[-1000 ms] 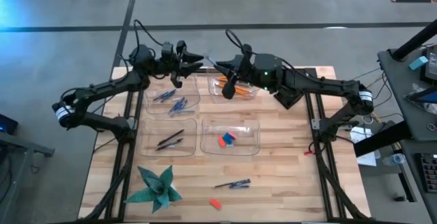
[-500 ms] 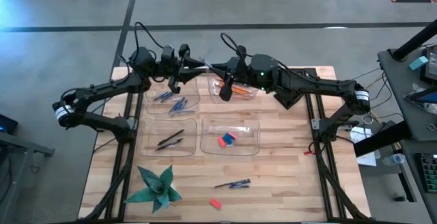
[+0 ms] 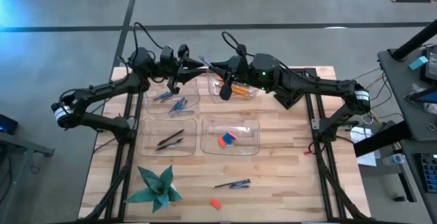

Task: Sort crayons/erasers/pens/pencils in bins
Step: Put the white pen into the bottom left transparent bin

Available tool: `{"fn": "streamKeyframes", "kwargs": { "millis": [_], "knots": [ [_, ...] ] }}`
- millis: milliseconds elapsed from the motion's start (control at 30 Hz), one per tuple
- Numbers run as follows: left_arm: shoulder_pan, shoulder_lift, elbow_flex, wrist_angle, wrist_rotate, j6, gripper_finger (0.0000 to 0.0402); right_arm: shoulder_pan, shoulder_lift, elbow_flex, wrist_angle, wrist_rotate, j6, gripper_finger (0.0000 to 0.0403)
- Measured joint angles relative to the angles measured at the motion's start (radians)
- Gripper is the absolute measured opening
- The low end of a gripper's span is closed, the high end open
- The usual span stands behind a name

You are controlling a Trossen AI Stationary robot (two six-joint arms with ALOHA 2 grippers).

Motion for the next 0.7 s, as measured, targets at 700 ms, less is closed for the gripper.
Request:
{"fn": "streamKeyframes", "kwargs": {
  "millis": [700],
  "knots": [
    [-0.003,0.004,0.008,0.013,-0.061,0.036,0.0133,0.001,0.011,0.0,0.006,-0.009,0.084,0.0028]
  ]
}}
